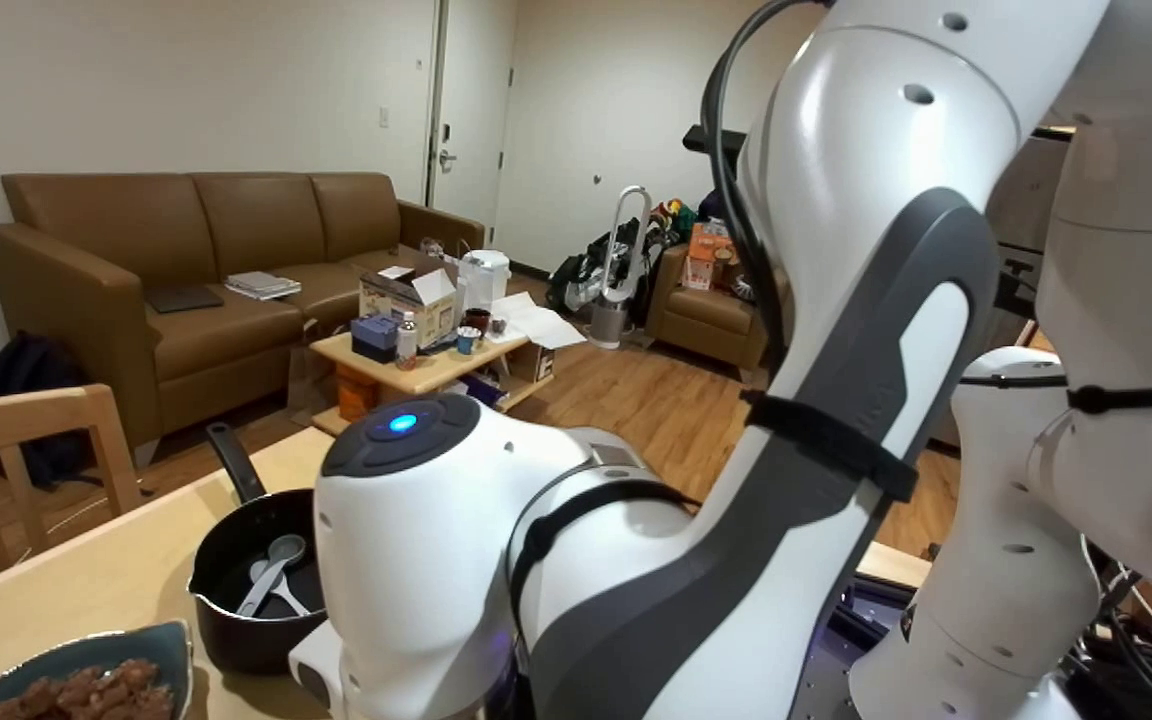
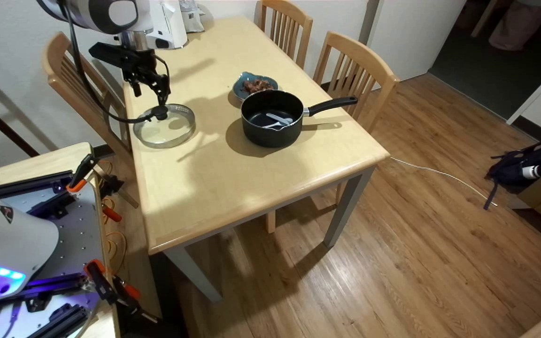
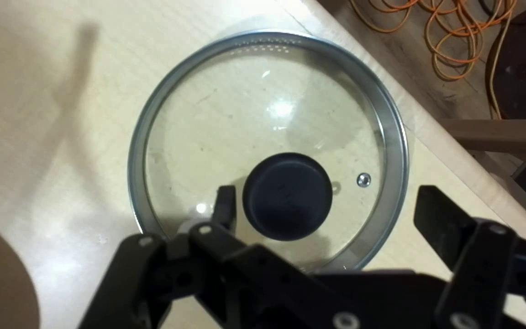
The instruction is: Pick up the lid from the table and close the pot
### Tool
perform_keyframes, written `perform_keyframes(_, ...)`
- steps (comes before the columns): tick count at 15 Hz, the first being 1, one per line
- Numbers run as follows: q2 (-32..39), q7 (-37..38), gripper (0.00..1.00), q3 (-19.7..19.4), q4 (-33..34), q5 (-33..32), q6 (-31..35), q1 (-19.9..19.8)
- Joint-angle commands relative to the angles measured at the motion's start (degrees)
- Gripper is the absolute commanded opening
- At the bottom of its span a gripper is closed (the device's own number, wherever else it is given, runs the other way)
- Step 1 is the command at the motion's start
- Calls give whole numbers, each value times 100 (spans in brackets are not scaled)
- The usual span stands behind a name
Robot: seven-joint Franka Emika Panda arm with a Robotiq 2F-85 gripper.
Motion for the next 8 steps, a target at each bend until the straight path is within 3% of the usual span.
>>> perform_keyframes(1,103,26,100,-26,-178,-176,363,-10)
perform_keyframes(8,408,-88,100,-70,-267,-404,1248,18)
